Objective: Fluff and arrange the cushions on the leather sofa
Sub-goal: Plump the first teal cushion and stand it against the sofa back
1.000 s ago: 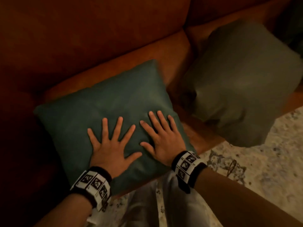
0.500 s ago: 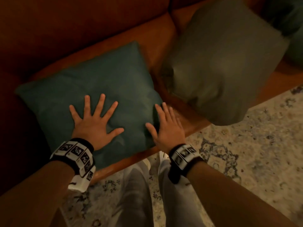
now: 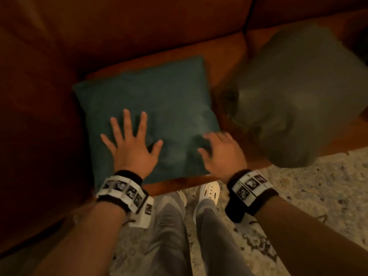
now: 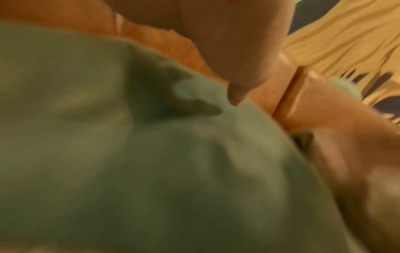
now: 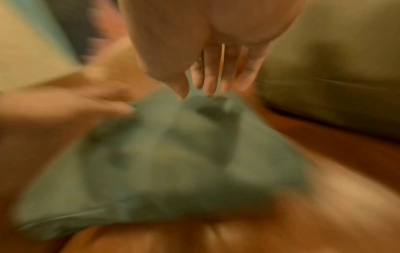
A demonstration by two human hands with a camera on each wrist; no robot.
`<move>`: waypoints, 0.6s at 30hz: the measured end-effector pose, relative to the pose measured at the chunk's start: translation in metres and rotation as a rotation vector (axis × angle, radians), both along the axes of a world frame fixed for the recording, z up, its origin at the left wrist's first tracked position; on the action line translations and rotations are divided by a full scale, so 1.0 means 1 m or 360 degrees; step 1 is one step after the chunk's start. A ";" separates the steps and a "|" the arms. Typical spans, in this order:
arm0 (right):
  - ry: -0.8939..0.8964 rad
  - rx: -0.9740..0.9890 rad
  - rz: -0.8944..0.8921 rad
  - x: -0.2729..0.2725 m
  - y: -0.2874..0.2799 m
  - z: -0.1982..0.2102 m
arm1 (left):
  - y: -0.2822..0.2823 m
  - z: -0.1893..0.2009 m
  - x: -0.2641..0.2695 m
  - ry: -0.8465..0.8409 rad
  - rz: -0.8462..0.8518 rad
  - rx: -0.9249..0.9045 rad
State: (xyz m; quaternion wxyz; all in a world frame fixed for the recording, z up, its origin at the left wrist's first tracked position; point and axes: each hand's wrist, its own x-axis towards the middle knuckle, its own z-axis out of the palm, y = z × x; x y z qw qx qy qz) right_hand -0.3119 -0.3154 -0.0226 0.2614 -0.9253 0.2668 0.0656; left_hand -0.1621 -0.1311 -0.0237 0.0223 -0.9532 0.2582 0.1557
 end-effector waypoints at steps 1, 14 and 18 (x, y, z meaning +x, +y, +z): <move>-0.0088 -0.0085 0.0196 0.024 0.011 0.007 | 0.008 -0.007 -0.014 0.0034 -0.0063 0.0040; 0.0371 -0.0583 0.0880 0.091 0.044 -0.039 | 0.158 -0.077 -0.052 0.0887 0.1867 -0.0309; 0.0522 -0.0525 0.0893 0.109 0.037 -0.011 | 0.138 -0.040 -0.033 0.0108 0.1613 -0.0512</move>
